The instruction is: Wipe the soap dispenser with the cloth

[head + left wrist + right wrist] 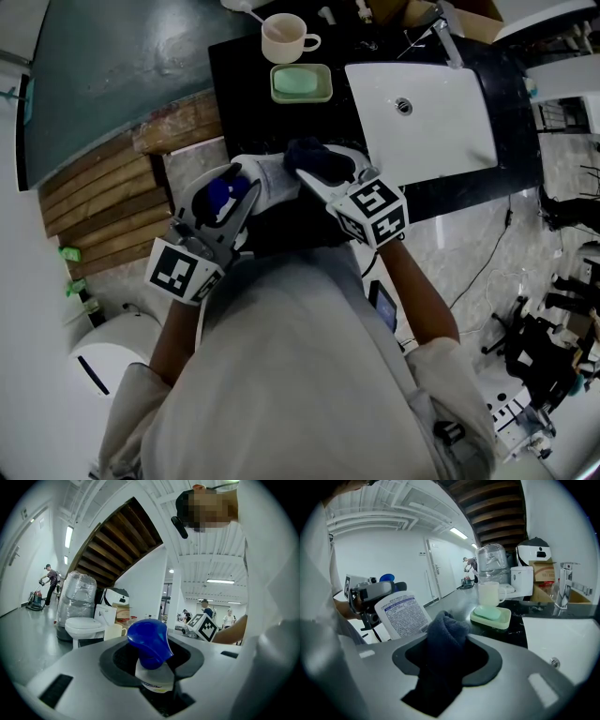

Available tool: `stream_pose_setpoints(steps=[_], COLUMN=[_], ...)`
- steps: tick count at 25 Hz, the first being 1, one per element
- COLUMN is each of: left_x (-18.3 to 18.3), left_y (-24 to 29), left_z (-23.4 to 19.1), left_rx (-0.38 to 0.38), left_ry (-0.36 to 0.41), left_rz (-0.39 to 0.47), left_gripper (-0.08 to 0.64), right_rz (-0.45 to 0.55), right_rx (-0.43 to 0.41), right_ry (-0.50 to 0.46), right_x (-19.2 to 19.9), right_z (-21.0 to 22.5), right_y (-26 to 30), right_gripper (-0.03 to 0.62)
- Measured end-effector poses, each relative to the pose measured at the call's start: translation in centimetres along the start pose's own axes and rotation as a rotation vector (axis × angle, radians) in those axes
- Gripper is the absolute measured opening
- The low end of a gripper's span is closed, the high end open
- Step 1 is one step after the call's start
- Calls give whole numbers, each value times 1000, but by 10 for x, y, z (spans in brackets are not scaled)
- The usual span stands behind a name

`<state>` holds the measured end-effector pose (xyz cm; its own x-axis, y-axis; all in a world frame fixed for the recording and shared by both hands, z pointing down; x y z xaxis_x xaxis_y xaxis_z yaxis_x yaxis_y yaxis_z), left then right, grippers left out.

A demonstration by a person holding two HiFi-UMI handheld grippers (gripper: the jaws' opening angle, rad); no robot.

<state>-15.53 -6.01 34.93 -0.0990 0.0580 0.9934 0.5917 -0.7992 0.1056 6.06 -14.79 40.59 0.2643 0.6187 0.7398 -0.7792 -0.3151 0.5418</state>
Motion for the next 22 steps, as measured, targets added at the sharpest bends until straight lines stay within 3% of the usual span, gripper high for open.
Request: stream_pose_setpoints(steps=[22], left_x=[-1], left_y=[4], left_z=[2], left_rx=[3], left_ry=[24], left_rz=[3], left_gripper=[140], right_rz=[-57], right_rx=[-8], right_ry=[99], right_x=[22], right_z=[-5], right_y=[-18], right_gripper=[175])
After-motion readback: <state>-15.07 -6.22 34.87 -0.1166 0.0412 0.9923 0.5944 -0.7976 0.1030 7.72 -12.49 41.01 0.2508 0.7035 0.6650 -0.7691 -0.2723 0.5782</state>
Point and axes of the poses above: the fingertips, and each gripper's own axes: y forward along the fingers, z to its right, x out of its underside, the point moved 10 cm from there along -y, backward along the fingers, and after that the axes turned 14 degrees about y, right-handed, at the moved point
